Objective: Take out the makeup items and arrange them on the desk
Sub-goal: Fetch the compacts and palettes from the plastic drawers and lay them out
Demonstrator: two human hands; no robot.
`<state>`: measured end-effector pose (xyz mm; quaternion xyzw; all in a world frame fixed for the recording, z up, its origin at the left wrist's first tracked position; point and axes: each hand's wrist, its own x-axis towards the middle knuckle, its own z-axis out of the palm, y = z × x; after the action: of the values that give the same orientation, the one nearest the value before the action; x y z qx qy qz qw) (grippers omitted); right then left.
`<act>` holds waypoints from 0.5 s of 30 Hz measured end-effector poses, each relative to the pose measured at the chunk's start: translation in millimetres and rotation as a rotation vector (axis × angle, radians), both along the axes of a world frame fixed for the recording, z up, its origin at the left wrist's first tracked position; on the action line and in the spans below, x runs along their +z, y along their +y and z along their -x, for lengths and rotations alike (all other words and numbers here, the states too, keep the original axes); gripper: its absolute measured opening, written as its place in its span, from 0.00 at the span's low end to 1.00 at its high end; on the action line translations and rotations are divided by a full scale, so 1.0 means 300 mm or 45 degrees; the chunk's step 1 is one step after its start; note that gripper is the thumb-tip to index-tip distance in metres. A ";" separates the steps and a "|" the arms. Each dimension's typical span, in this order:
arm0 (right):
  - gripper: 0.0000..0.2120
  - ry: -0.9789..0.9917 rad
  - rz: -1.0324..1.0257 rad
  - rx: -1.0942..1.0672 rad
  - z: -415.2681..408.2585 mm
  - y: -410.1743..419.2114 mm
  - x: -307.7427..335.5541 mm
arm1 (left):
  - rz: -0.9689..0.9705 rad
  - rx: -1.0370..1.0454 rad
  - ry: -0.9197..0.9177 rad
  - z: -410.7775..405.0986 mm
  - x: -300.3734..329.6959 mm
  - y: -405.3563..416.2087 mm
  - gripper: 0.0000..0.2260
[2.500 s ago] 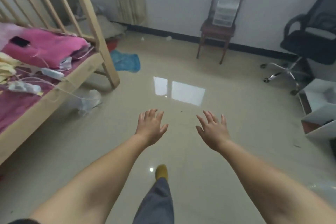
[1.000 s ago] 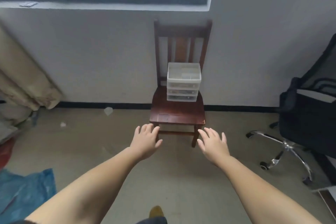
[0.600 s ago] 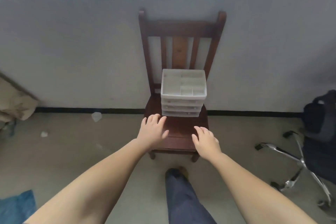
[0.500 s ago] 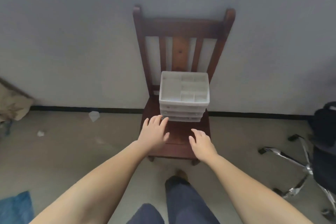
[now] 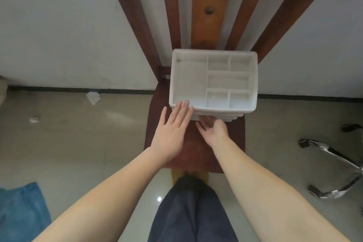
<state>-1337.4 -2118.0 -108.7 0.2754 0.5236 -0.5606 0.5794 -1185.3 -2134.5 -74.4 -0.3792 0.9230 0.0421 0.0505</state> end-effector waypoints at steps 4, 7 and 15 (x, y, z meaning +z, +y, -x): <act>0.11 0.033 0.050 0.021 -0.029 0.016 -0.019 | 0.042 -0.010 -0.030 0.008 0.003 0.000 0.35; 0.10 0.043 0.088 0.055 -0.042 0.008 -0.010 | 0.006 -0.002 -0.068 0.012 0.008 -0.001 0.35; 0.07 -0.003 0.059 -0.091 -0.018 -0.013 -0.030 | -0.048 -0.005 -0.075 0.009 0.018 -0.011 0.37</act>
<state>-1332.0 -2122.0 -117.6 0.2812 0.4997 -0.5927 0.5656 -1188.1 -2137.9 -69.1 -0.3773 0.9209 0.0482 0.0848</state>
